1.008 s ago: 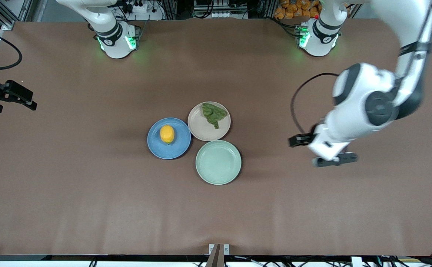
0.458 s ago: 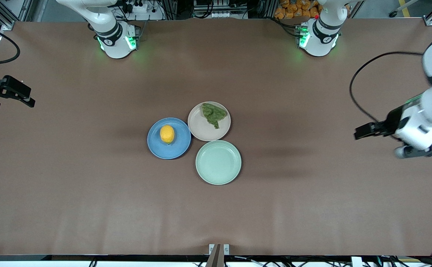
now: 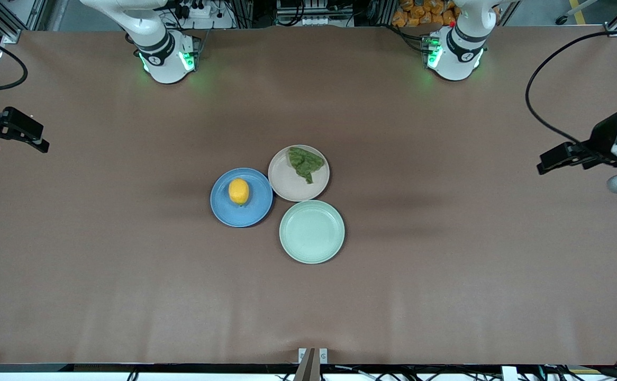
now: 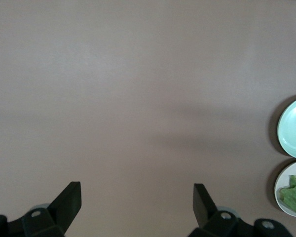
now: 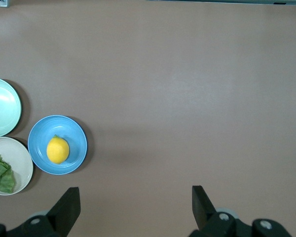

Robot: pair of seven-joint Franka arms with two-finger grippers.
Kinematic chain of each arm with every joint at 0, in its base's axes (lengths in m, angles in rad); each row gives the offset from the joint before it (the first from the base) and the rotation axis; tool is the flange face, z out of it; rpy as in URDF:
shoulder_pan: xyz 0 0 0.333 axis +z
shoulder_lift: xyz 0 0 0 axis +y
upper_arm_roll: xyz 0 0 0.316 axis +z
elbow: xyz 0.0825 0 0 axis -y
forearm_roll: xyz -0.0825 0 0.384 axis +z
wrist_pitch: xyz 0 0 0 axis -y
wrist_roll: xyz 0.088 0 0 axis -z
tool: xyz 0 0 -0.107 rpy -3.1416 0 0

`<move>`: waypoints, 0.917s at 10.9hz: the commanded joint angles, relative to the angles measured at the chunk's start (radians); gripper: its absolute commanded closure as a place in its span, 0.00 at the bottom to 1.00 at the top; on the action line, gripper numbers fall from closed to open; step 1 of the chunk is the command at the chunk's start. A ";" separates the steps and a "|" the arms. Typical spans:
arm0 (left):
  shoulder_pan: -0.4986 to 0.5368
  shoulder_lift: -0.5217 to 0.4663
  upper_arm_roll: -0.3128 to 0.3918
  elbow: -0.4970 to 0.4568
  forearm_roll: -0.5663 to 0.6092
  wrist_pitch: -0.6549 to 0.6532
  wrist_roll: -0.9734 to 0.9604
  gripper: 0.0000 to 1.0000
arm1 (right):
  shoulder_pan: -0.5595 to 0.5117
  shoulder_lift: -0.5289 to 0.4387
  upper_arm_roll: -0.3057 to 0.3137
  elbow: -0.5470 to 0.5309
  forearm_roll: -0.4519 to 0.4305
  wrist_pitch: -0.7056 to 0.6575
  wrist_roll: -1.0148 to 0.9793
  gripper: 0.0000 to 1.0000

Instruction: Place lemon and lettuce in plates

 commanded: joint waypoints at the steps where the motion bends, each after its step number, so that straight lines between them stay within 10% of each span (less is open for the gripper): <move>1: -0.126 -0.009 0.133 -0.001 0.012 -0.011 0.020 0.00 | -0.026 -0.029 0.020 -0.033 -0.007 0.010 -0.004 0.00; 10: -0.103 -0.022 0.090 0.000 0.017 -0.011 0.000 0.00 | -0.036 -0.027 0.023 -0.034 0.002 0.017 -0.004 0.00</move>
